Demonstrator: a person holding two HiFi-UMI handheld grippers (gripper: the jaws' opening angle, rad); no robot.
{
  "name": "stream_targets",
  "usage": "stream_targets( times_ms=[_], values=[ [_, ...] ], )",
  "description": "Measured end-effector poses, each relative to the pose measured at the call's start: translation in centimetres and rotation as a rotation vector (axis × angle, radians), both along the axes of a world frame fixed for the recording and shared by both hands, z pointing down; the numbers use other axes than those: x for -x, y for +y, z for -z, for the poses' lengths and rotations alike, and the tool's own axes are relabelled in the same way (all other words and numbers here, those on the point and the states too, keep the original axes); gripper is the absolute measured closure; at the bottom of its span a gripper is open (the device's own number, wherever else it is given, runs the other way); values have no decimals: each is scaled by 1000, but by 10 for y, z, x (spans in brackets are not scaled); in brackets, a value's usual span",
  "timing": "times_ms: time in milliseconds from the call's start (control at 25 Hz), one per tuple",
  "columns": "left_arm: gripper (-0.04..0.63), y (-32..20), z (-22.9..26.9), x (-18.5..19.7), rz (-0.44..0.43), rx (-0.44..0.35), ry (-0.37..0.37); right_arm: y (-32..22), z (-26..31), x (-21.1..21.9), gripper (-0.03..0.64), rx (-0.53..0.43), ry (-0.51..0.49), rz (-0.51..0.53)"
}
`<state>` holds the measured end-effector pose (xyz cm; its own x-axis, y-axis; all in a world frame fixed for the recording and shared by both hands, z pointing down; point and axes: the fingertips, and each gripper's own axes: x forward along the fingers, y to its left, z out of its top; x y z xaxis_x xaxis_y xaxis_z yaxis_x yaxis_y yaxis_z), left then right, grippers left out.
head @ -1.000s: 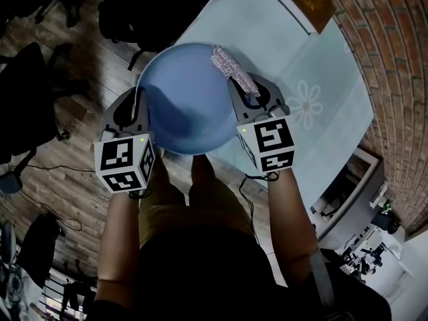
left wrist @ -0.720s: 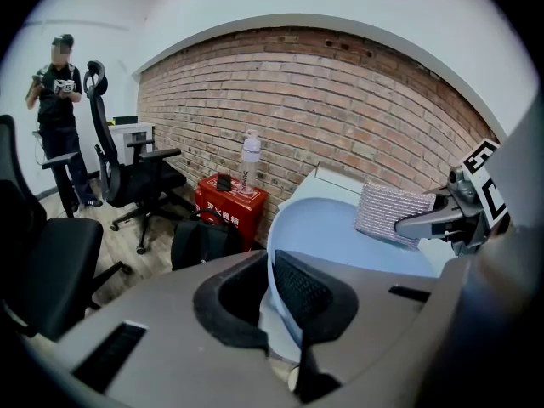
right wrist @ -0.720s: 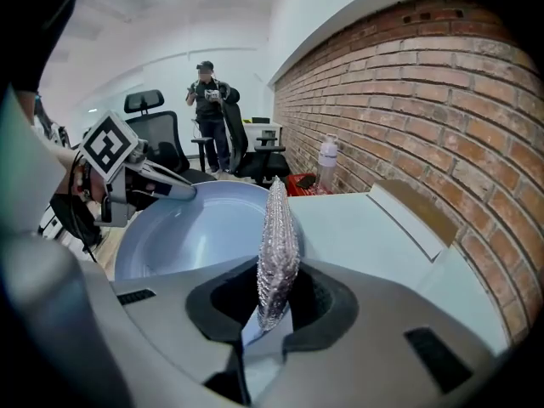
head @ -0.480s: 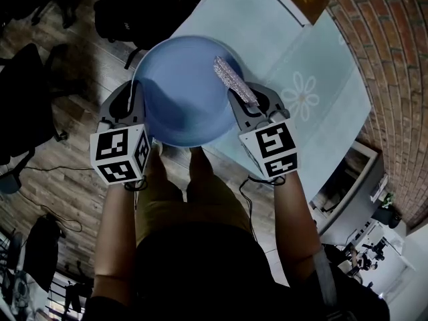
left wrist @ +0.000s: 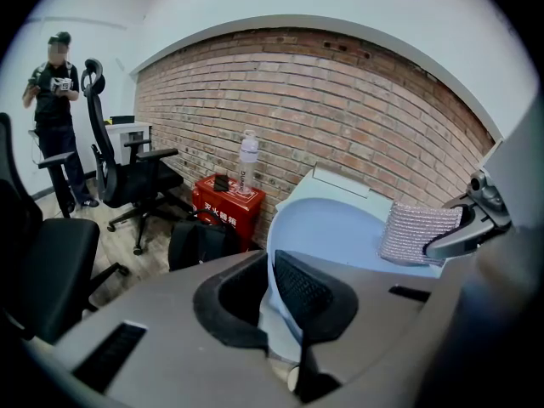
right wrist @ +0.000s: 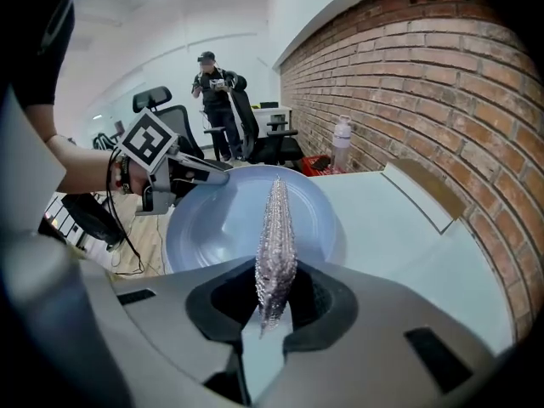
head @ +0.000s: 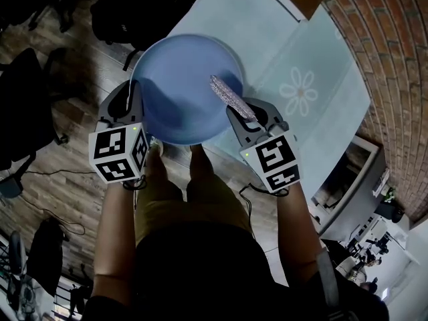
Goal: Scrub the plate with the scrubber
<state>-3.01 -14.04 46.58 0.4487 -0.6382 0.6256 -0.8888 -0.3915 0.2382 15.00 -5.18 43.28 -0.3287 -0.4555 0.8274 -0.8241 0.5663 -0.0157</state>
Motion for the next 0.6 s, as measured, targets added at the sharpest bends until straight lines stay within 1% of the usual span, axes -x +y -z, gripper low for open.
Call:
stream_targets(
  times_ms=[360, 600],
  values=[
    [561, 8, 14, 2, -51, -23, 91, 35, 2, 18, 529, 103, -59, 46],
    [560, 32, 21, 15, -112, -17, 85, 53, 1, 42, 529, 163, -92, 101]
  ],
)
